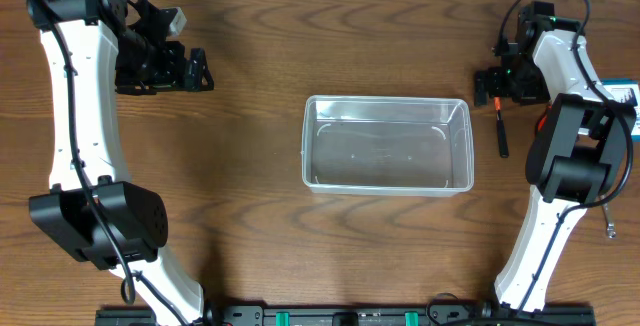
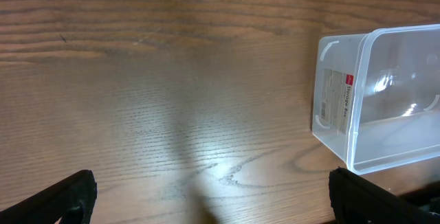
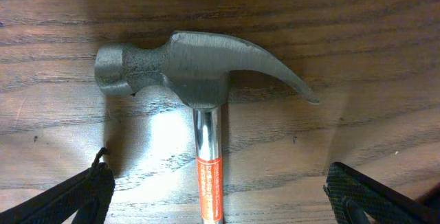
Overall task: Pack container
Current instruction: 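Lower the right gripper over the orange hammer and grasp its handle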
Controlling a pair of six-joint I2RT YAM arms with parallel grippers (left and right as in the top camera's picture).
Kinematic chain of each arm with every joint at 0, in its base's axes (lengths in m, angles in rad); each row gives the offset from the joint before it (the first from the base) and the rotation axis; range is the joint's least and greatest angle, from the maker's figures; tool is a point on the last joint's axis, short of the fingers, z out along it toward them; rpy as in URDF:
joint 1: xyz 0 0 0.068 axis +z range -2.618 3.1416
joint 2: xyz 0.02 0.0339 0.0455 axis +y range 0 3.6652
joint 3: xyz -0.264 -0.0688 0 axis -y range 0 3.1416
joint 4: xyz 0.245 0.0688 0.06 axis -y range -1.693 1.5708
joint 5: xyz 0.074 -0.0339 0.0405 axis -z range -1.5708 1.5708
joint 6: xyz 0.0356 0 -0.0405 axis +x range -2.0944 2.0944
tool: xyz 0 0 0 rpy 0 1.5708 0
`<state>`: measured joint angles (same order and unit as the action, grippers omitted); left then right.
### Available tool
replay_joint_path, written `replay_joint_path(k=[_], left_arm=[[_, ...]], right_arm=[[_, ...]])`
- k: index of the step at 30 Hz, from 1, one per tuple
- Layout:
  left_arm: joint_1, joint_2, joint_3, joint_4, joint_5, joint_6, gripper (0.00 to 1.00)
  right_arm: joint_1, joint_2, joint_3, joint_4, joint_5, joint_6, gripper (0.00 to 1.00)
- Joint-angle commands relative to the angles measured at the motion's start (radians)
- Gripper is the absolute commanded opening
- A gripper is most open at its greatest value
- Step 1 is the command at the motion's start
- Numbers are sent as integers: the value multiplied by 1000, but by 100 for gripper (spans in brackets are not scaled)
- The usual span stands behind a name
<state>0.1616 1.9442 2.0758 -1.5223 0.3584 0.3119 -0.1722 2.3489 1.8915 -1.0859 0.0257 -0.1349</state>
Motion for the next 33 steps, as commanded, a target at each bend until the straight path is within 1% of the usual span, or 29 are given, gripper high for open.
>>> replay_joint_path(k=[1,8,23,28,31,33], left_arm=[[0,6,3,-7,-12,6,98],[0,6,3,-7,-12,6,98],[0,6,3,-7,-12,6,98],[0,6,3,-6,-12,5,98],[0,6,3,-6,-13,6,98],[0,6,3,-6,-12,6,98]], right_arm=[[9,8,-1,1,0,14,99],[9,8,-37,20,0,14,99],[9,8,-37,45,0,15,99],[9,8,-37,47,0,15,83],[9,8,-37,47,0,15,69],[9,8,-37,49,0,15,67]])
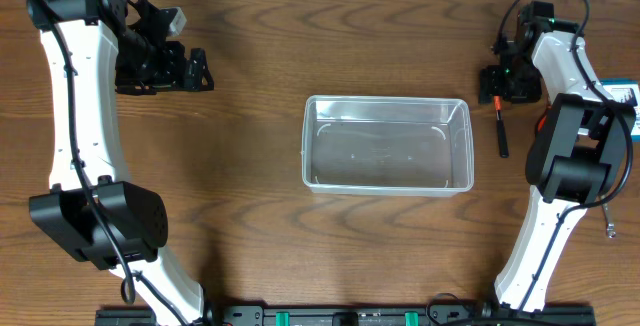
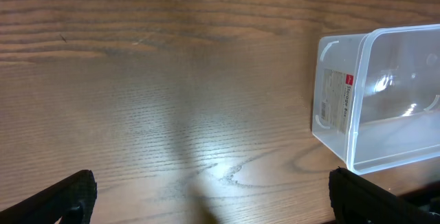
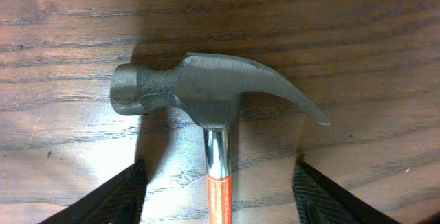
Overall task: Pack container
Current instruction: 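Lower the right gripper over the orange hammer and grasp its handle, then carry the hammer left and lower it into the clear container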
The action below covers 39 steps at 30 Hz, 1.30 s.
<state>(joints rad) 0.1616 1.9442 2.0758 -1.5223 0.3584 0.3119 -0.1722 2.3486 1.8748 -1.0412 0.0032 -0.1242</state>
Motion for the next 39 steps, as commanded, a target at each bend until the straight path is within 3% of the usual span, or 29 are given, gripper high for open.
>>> replay_joint_path(k=[1,5,14,18,24,30,39], left_arm=[[0,6,3,-6,-13,5,98],[0,6,3,-7,-13,6,98],[0,6,3,-7,-12,6,98],[0,6,3,-6,-12,6,98],[0,6,3,-7,-12,5,98],[0,6,3,-7,-12,5,98],[0,6,3,-6,-12,5,98]], right_arm=[[9,9,-21,6,23,4,66],[9,9,-21,14,23,5,56],[9,9,-21,27,23,5,22],[9,9,-18,35,23,5,2],[9,-3,46,-4,23,4,1],[10,-50,241,-121,23,-13,1],[53,-177,575,-357,-26,-192,1]])
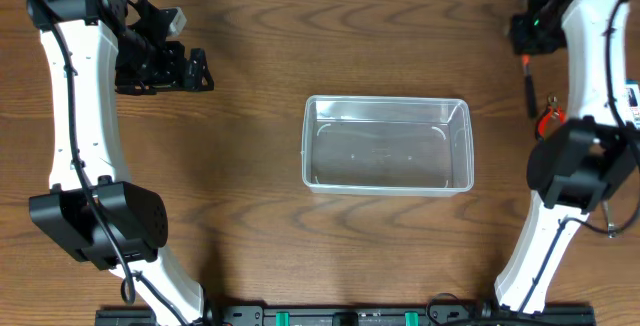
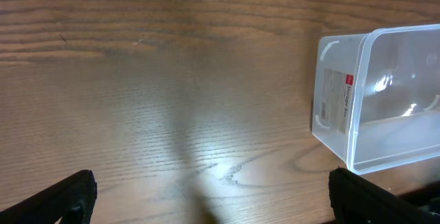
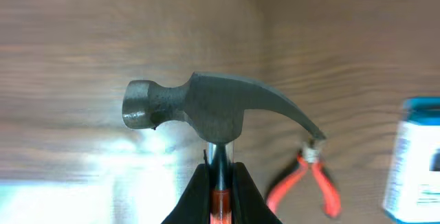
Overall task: Pack container
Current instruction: 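Carry the hammer left and lower it into the clear container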
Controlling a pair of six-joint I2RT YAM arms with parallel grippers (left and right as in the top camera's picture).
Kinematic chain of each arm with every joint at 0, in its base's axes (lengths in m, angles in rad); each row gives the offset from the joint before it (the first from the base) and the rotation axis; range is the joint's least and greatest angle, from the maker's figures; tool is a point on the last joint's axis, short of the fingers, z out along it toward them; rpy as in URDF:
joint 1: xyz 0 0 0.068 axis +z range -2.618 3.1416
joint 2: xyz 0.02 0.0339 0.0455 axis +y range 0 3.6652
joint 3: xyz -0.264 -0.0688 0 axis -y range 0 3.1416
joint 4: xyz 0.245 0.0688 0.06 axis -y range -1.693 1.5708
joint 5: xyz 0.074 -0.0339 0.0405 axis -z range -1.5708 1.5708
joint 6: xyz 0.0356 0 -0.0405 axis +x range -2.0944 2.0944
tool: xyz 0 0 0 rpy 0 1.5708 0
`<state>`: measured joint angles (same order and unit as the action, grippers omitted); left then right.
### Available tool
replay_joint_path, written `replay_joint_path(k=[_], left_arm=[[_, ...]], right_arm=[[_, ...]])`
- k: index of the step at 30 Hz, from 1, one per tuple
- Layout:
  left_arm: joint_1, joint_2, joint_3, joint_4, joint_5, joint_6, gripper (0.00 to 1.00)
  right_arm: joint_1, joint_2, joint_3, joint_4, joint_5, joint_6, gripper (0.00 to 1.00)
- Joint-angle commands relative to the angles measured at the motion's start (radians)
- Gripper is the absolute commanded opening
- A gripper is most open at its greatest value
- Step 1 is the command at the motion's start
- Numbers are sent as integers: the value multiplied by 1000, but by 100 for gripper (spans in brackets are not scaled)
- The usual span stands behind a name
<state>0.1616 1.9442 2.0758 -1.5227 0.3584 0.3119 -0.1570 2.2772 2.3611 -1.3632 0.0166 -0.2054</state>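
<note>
A clear plastic container [image 1: 387, 144] stands empty at mid-table; its short end with a label also shows in the left wrist view [image 2: 375, 107]. A steel claw hammer [image 3: 213, 110] with an orange and black handle [image 1: 530, 91] hangs lifted off the wood. My right gripper [image 3: 220, 172] is shut on its shaft just below the head, at the far right corner [image 1: 527, 34]. My left gripper [image 1: 192, 69] is open over bare wood at the far left, its fingers [image 2: 69, 196] wide apart with nothing between them.
Red-handled pliers [image 3: 313, 183] lie on the table below the lifted hammer, also seen beside the right arm [image 1: 547, 118]. A blue and white box [image 3: 416, 159] sits at the right edge [image 1: 632, 96]. Brown wood surrounds the container.
My right gripper, open around the hammer's neck on the table, is now shut on the shaft. It holds the hammer raised and farther back, with pliers and a blue box below.
At first my right gripper hovered wide open over the hammer lying right of the container. Then it stood lower, fingers either side of the shaft. Now it has gripped the hammer and holds it up off the table. The left arm stayed still throughout.
</note>
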Motion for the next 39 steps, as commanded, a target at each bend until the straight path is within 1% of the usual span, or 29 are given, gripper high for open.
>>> replay_joint_path(k=[1,5,8,10,14,18,24,32,39], left_arm=[[0,6,3,-6,-12,5,98],[0,6,3,-6,-12,5,98],[0,6,3,-6,-12,5,98],[0,6,3,-6,-12,5,98],[0,6,3,-6,-12,5,98],[0,6,3,-7,-12,5,98],[0,6,3,-6,-12,5,98],[0,6,3,6,-12,6,98],[0,6,3,15,-12,6,98]], right_arm=[[56,-129,111,-68,-58,-156,1],[141,-215,139,-155,-97,-290,1],[237,-274,139,-222,-153,-410,1],[298,-293,139,-255,-164,-452,1],[416,-295,131,-335,-163,-497,1],[499,-295,82,-335,-160,-505,1],[561,-295,3,-332,-160,-660,1],[575,-295,-161,-304,-163,-758,1],[586,-295,-314,-164,-164,-772,1]])
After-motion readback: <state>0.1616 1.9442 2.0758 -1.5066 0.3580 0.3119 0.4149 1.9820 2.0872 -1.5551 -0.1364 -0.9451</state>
